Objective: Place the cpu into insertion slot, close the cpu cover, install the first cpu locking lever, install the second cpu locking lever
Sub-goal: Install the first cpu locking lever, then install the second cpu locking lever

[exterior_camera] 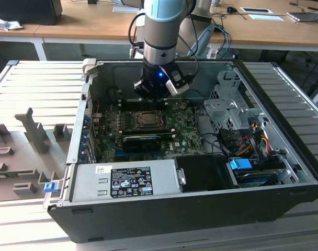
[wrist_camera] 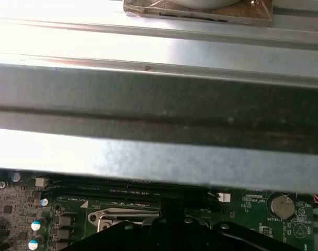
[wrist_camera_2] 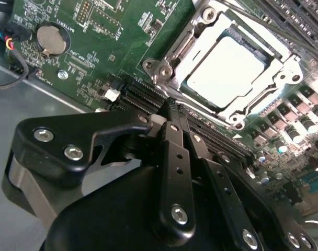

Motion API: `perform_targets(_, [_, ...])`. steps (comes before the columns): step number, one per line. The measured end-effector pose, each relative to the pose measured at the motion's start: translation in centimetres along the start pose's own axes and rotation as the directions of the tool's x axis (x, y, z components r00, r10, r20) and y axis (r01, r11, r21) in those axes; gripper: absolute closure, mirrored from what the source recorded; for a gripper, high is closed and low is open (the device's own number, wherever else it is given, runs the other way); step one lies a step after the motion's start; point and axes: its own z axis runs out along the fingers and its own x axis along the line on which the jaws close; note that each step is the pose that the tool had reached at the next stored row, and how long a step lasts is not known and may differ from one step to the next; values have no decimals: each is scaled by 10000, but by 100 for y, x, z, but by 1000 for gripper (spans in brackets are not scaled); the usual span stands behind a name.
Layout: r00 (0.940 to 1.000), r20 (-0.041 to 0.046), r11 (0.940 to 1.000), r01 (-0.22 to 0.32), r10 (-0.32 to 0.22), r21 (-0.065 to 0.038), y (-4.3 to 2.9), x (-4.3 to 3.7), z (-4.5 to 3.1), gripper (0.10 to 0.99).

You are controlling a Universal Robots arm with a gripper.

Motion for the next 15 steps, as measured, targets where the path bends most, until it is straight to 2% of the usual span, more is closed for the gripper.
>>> perform_targets(15, [10000, -3, 10000, -1, 1, 28, -57, 5, -7, 980])
